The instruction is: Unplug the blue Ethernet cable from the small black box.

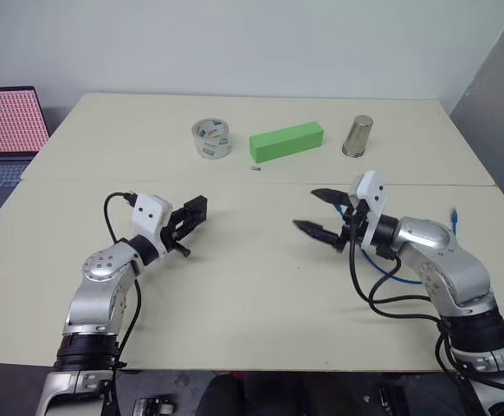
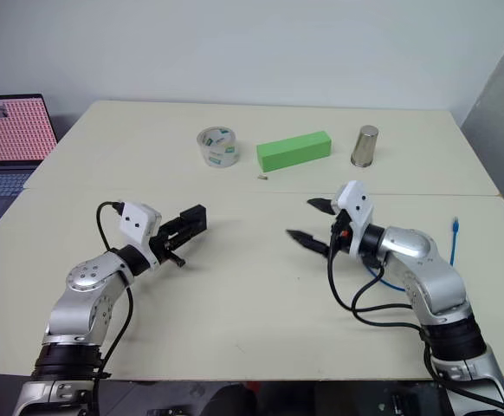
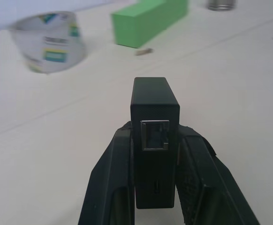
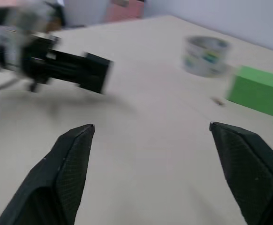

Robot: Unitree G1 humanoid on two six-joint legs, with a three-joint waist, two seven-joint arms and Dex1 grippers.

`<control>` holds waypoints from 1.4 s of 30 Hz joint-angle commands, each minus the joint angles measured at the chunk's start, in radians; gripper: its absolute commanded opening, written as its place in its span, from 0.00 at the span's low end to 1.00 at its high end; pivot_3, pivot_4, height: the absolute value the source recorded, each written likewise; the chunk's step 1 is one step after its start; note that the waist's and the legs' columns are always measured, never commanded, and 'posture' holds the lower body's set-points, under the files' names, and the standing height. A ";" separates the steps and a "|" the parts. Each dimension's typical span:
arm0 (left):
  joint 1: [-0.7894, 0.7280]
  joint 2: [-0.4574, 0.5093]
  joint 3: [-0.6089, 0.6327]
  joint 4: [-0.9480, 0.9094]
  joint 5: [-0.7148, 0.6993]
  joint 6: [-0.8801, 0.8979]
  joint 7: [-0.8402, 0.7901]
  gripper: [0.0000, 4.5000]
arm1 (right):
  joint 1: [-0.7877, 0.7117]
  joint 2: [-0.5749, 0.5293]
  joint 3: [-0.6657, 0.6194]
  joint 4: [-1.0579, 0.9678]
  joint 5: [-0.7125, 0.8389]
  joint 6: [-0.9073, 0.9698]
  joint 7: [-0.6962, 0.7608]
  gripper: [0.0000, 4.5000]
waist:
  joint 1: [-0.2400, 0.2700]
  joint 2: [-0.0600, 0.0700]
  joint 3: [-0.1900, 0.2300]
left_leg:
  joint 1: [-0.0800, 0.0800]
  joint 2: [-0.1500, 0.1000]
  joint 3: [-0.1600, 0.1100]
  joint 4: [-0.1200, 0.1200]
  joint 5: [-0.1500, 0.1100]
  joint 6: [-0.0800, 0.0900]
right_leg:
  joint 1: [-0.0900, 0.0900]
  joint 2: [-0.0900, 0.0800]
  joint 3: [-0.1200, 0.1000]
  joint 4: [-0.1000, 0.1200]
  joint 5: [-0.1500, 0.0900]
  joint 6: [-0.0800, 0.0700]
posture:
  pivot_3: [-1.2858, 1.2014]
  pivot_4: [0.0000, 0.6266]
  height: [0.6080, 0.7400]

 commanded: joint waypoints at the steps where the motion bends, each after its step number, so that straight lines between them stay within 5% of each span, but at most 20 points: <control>1: -0.049 -0.048 0.078 0.102 0.027 -0.126 0.134 0.17 | -0.042 0.022 0.035 -0.084 0.008 0.035 -0.008 0.93 | 0.000 -0.001 0.000 | 0.000 0.000 0.000 0.000 0.000 0.000 | 0.000 0.000 0.000 0.000 0.000 0.000 | 0.52 0.24 1.00; 10: -0.082 -0.110 0.064 0.277 0.055 -0.203 0.189 0.17 | -0.048 0.013 0.075 -0.072 -0.042 0.048 0.000 0.93 | 0.002 -0.002 -0.001 | 0.000 -0.001 0.000 0.000 0.000 0.000 | 0.000 -0.001 -0.001 0.000 0.000 0.000 | 0.52 0.24 1.00; 21: 0.097 -0.090 0.075 0.049 0.020 -0.057 0.182 0.76 | 0.007 0.010 0.073 -0.109 -0.054 0.080 -0.027 0.94 | -0.001 -0.002 -0.001 | 0.000 0.000 0.000 0.000 0.000 0.000 | 0.000 -0.001 -0.001 0.000 0.000 0.000 | 0.52 0.24 1.00; 33: 0.333 0.096 0.103 -0.491 -0.061 0.254 0.062 0.76 | 0.202 -0.115 -0.143 -0.123 -0.003 0.072 -0.021 0.94 | 0.004 -0.002 -0.001 | 0.002 -0.001 -0.002 0.000 0.000 0.000 | 0.005 -0.002 -0.001 -0.003 0.000 0.000 | 0.52 0.24 1.00; 42: 0.333 0.234 0.161 -0.549 -0.184 0.368 -0.091 0.76 | 0.334 -0.215 -0.288 -0.090 0.001 0.052 0.003 0.94 | 0.002 -0.001 -0.001 | 0.004 -0.001 -0.002 -0.001 -0.002 0.003 | 0.006 -0.001 -0.002 -0.002 0.000 0.000 | 0.52 0.24 1.00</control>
